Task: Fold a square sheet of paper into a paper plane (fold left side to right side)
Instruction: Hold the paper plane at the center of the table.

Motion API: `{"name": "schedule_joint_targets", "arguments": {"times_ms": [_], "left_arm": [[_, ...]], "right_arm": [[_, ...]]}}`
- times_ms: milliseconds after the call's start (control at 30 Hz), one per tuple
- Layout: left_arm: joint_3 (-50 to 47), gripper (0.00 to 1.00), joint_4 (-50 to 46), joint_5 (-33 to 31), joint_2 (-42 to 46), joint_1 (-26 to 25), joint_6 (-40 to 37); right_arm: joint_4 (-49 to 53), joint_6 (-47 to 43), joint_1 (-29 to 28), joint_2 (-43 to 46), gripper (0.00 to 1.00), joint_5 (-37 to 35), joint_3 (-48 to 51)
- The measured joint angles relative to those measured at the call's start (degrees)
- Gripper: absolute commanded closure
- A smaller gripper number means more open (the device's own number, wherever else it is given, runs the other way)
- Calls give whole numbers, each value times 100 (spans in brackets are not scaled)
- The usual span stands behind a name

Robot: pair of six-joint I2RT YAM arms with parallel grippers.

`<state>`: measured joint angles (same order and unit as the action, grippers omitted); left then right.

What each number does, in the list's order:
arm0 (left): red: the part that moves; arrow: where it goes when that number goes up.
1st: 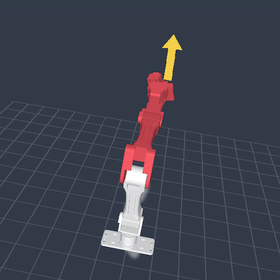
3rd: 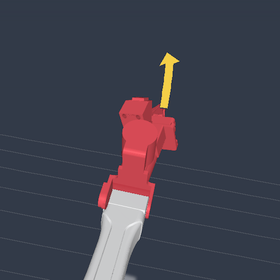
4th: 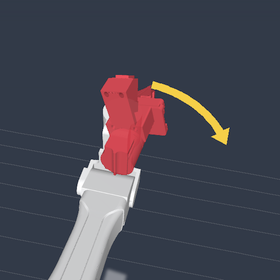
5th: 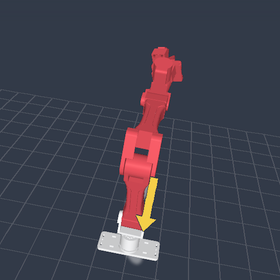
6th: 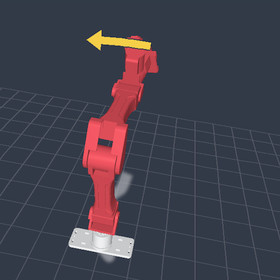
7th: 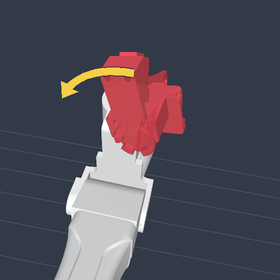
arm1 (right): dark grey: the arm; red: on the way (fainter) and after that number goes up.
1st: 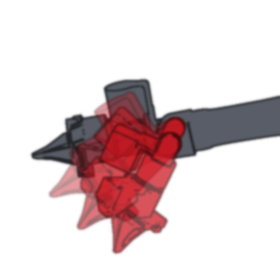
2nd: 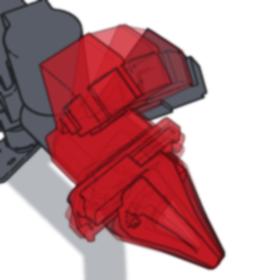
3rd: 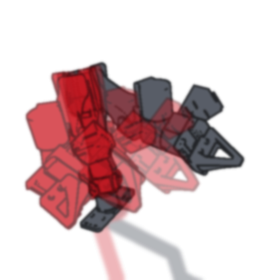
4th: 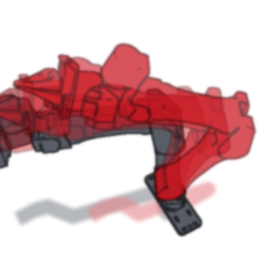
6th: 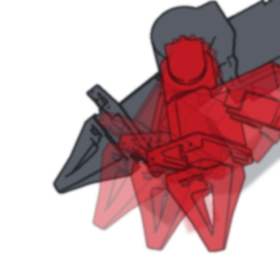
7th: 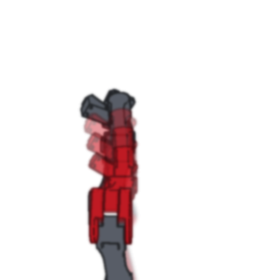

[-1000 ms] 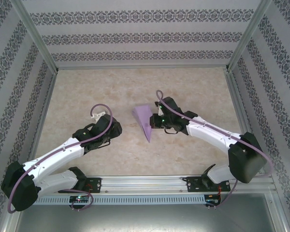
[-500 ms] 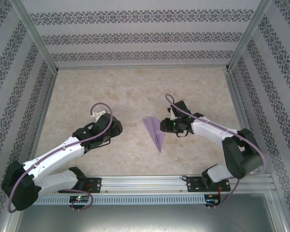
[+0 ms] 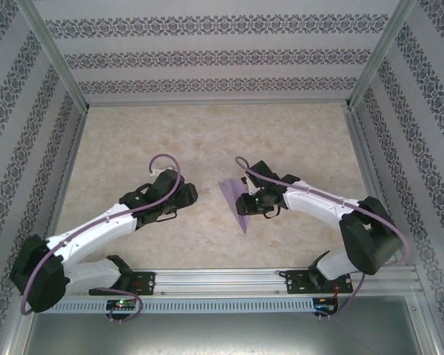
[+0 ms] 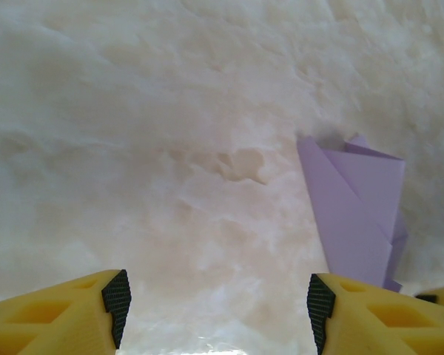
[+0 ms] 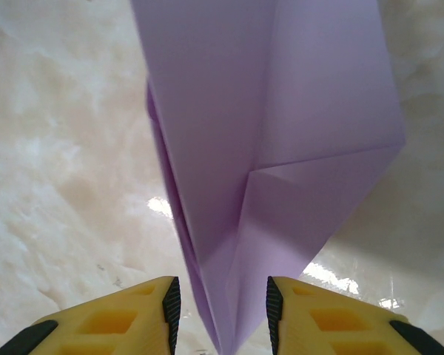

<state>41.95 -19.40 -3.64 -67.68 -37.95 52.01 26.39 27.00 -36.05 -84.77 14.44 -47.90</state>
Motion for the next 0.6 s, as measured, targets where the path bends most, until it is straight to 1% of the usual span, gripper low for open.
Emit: {"name": "schedule_joint_targets", "arguments": {"times_ms": [133, 233, 433, 600], "left_arm": [[57, 34, 466, 616, -533, 96, 2], [125, 34, 638, 903, -778, 122, 2], [232, 34, 802, 1143, -868, 133, 2], [234, 34, 828, 1224, -868, 133, 2]], "right_arm": [[-7, 0, -20, -129, 62, 68, 0], [-9, 0, -68, -201, 65, 111, 0], [-2, 0, -96, -380, 72, 98, -17], [-7, -2, -101, -540, 71, 103, -81]]}}
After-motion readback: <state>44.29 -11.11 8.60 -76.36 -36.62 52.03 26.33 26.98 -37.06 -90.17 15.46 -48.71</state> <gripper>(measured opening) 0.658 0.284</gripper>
